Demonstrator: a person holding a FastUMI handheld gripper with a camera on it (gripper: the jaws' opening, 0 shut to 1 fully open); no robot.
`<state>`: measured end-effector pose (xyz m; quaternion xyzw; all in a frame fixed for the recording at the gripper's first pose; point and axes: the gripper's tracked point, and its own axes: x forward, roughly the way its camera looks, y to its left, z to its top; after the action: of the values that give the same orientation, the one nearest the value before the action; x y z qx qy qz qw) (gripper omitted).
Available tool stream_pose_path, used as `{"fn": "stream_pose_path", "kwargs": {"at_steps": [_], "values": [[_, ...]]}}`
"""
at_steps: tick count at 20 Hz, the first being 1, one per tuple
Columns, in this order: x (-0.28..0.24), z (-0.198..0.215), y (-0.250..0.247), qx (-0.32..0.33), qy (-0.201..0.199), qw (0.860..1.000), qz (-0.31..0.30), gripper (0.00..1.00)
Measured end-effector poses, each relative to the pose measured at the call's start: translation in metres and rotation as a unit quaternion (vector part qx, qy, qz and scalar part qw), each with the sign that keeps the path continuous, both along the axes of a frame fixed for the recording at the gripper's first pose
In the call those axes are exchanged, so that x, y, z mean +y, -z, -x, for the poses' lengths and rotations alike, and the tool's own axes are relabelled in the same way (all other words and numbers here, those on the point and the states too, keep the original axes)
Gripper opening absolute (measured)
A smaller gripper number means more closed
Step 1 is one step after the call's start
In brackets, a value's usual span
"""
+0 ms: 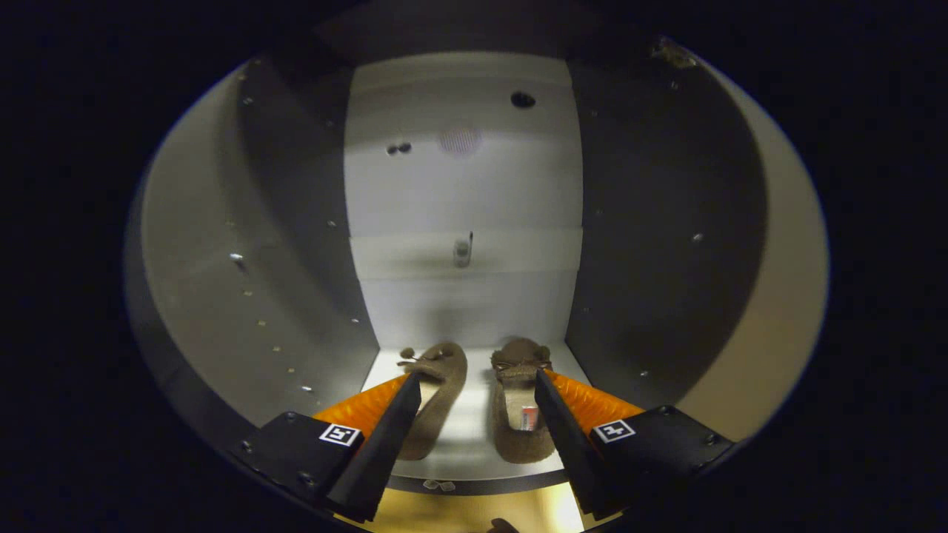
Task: Open the shoe cabinet door, grab the shoes and put them into the shoe cabinet, then close the shoe cabinet door.
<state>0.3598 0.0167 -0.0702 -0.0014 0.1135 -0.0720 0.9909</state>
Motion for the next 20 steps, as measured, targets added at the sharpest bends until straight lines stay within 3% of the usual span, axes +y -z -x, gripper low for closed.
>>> {"fn": "stream_pose_path", "kwargs": {"at_steps": [3, 10, 16, 20], "values": [[0.026, 0.054, -0.030, -0.059, -0.019, 0.998, 0.019, 0.98], [0.046, 0.211, -0.058, -0.124, -0.040, 0.991, 0.017, 0.98], [0.003, 0.323, -0.074, -0.139, -0.005, 0.990, -0.013, 0.98], [-0.044, 0.377, -0.082, -0.142, 0.023, 0.989, 0.015, 0.98]]}}
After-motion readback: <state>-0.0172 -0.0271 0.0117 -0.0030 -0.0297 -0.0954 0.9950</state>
